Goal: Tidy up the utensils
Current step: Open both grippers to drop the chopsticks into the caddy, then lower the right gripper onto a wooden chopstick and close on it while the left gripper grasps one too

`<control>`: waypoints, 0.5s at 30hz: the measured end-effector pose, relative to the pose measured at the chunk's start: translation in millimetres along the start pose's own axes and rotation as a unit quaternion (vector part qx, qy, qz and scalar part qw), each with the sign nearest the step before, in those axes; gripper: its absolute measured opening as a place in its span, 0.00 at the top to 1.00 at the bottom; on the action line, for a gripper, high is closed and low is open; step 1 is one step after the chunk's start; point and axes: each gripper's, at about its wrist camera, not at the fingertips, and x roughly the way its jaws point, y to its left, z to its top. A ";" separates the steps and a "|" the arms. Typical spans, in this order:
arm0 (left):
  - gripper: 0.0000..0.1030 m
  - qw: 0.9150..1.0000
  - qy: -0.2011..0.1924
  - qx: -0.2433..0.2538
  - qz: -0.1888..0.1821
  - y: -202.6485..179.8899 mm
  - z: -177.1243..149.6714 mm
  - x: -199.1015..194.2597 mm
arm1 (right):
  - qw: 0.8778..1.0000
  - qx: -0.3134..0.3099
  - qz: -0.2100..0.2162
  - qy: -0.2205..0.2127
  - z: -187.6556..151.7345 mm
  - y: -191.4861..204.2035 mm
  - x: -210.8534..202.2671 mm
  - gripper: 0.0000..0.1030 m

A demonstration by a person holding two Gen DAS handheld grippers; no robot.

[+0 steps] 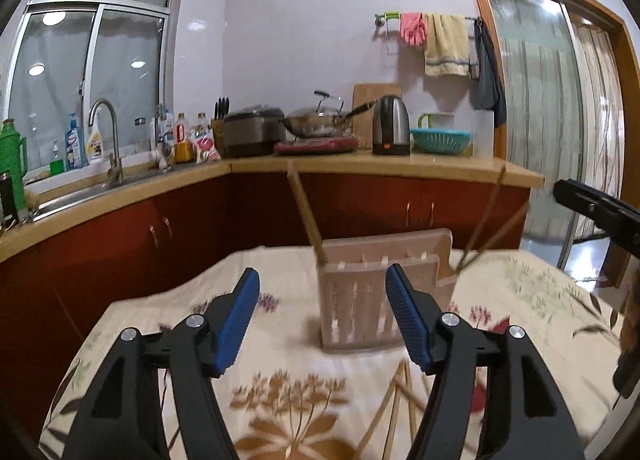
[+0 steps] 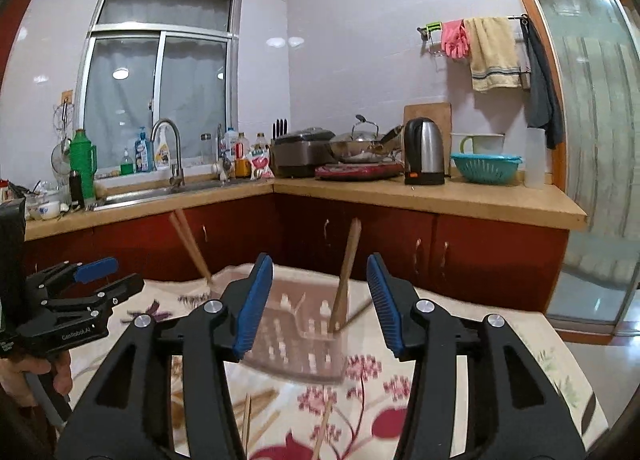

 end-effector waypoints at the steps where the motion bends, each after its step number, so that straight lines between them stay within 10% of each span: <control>1: 0.38 1.000 0.004 0.000 0.003 0.2 -5.3 -2.2 | 1.000 0.000 -0.001 0.007 -9.1 1.1 -4.8 0.53; 15: 0.38 0.996 0.073 -0.021 0.051 2.8 -98.8 -32.9 | 0.994 -0.008 0.012 0.106 -141.6 16.6 -41.7 0.55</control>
